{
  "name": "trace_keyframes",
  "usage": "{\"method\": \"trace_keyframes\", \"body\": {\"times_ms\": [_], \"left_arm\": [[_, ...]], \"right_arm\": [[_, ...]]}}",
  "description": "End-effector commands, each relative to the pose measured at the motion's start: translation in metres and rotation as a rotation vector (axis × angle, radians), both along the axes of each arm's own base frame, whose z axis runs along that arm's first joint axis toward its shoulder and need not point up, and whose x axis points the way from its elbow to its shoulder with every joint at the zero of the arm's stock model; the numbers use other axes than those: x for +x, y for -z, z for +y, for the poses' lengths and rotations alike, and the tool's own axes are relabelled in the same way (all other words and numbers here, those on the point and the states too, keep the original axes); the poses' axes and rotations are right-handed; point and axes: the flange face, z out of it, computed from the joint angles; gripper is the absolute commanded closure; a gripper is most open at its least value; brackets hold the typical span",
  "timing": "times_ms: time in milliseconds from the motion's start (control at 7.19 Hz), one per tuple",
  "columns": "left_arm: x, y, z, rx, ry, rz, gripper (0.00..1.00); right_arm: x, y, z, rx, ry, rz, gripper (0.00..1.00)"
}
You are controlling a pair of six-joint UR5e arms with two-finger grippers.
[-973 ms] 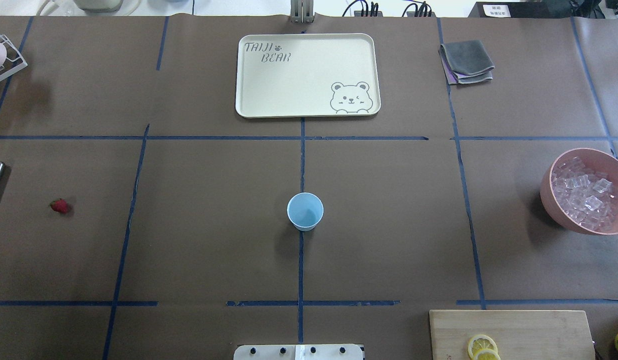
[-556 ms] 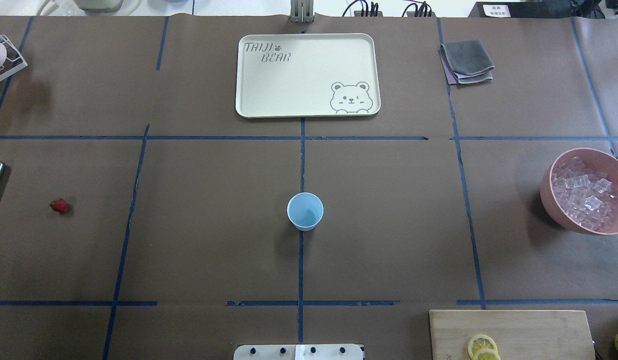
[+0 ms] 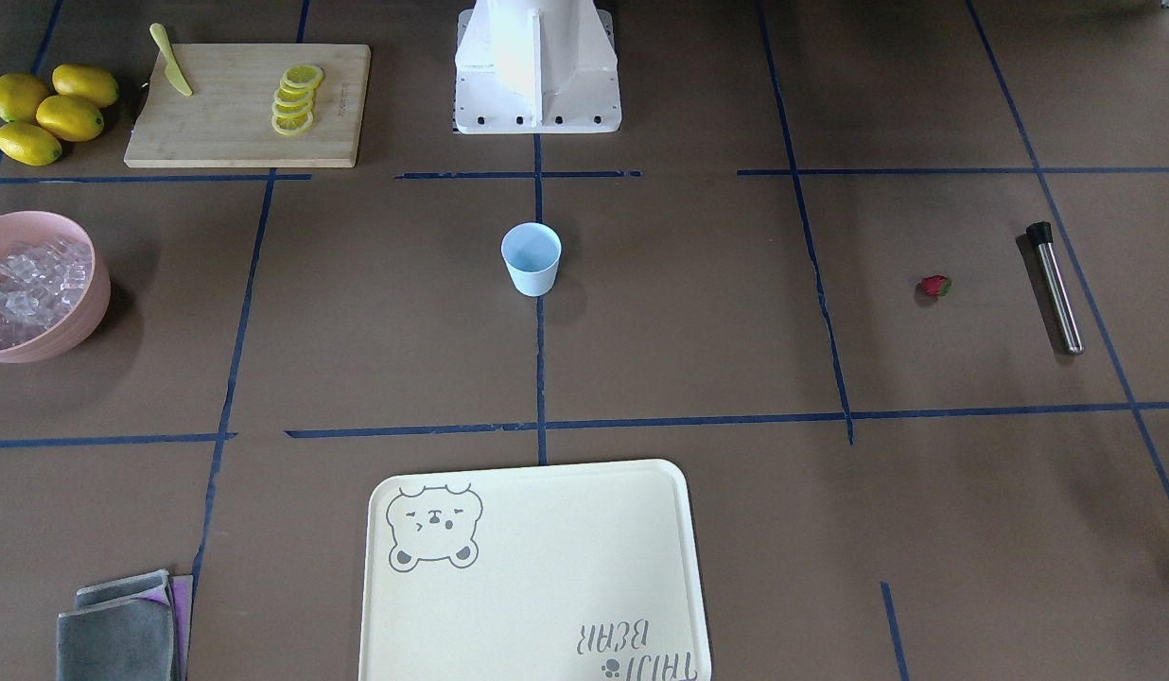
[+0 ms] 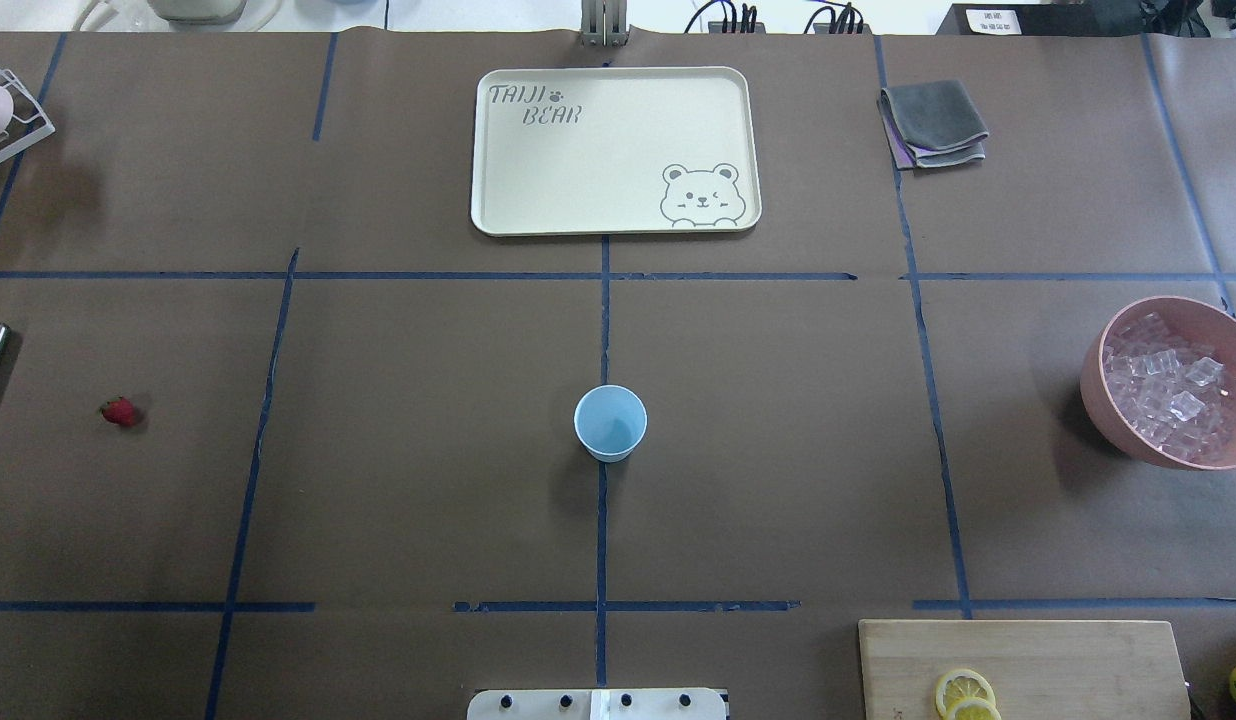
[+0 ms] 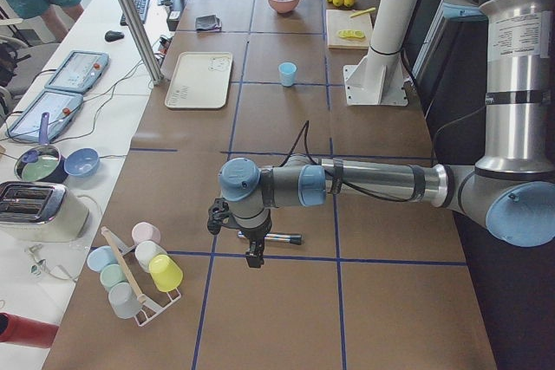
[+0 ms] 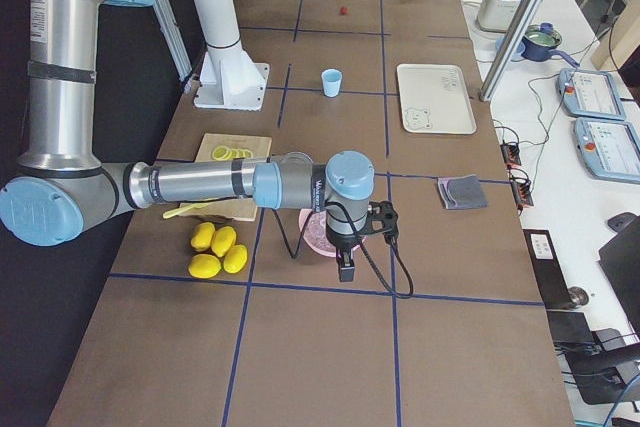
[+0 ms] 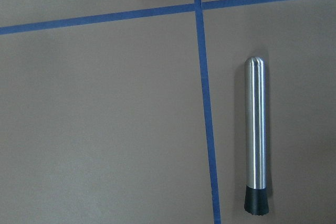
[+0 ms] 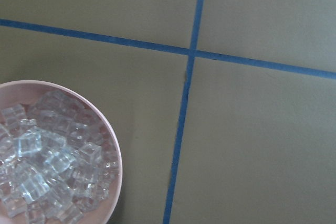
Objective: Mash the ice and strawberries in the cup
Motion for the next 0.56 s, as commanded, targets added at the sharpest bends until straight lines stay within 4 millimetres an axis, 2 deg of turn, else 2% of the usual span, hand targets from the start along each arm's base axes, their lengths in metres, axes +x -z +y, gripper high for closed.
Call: {"method": "trace_keyframes", "body": {"times_ms": [0,417], "left_arm": [[0.000,0.000,-0.001,0.001,-0.001,0.000,0.00],[0.009,-0.003,-0.001,-0.006,-0.020,0.000,0.00]], "right_arm": [[-0.040,0.036,-0.014,0.138,0.084,-0.019,0.01],[-0.124,0.056,-0.016,0.305,0.249,-0.042,0.01]]}}
